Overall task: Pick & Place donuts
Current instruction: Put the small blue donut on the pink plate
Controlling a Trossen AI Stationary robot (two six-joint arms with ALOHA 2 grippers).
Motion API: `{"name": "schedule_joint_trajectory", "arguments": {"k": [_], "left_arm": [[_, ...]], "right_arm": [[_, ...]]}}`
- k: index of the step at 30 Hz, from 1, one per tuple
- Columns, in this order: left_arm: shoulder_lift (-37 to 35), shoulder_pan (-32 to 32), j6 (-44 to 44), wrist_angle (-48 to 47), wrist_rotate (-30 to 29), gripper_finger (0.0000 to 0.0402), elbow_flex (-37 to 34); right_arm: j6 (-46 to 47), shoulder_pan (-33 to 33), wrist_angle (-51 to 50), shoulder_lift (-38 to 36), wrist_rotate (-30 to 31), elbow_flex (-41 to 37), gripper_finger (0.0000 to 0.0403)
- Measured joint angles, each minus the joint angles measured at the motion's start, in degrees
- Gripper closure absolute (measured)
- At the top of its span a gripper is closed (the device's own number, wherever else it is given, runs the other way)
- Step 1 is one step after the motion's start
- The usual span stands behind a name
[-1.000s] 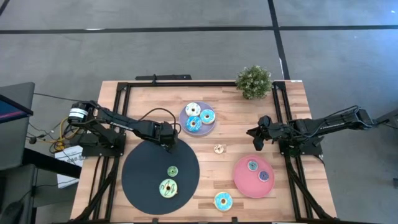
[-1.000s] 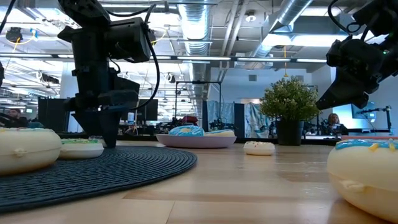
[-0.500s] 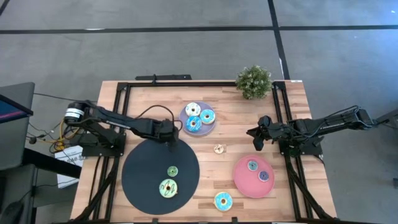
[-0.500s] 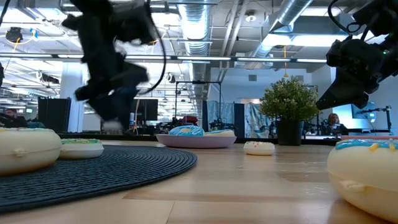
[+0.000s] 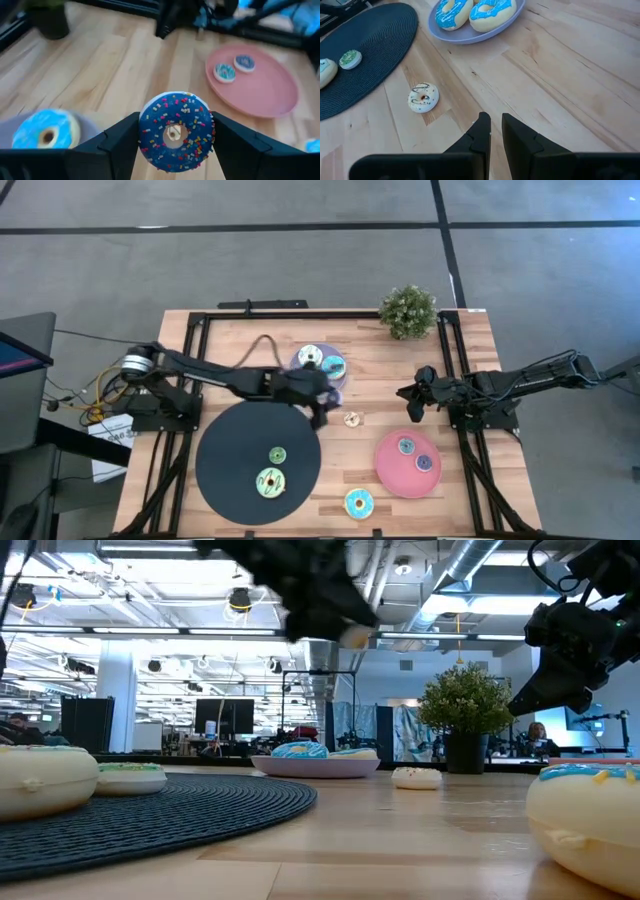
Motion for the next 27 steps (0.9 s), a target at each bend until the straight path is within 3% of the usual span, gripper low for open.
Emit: {"name": "schedule_joint_trajectory", "arguments": {"k": [7,14,21,27], "left_arm": [[17.3,-2.0,8.4,-13.8,1.5,0.0178,24.8],[33.1,-4.5,16.1,-27.7,1.6,0.0178,48.5],[45.2,-7.5,22.3,-31.0,1.7,0.0178,62.4],[51.0,-8.5,24.8,-28.8,1.7,0.0178,67.2]], "right_arm": [[-0.1,-0.5,0.4,0.0,4.7,0.0,0.0365],[-0.1,-3.4,0.7,0.0,5.3,0.0,0.0365],[0.3,-6.1,0.0,0.0,6.0,0.0,0.0365],[2.0,-6.2,-0.6,0.1,5.8,0.0,0.0365]]}}
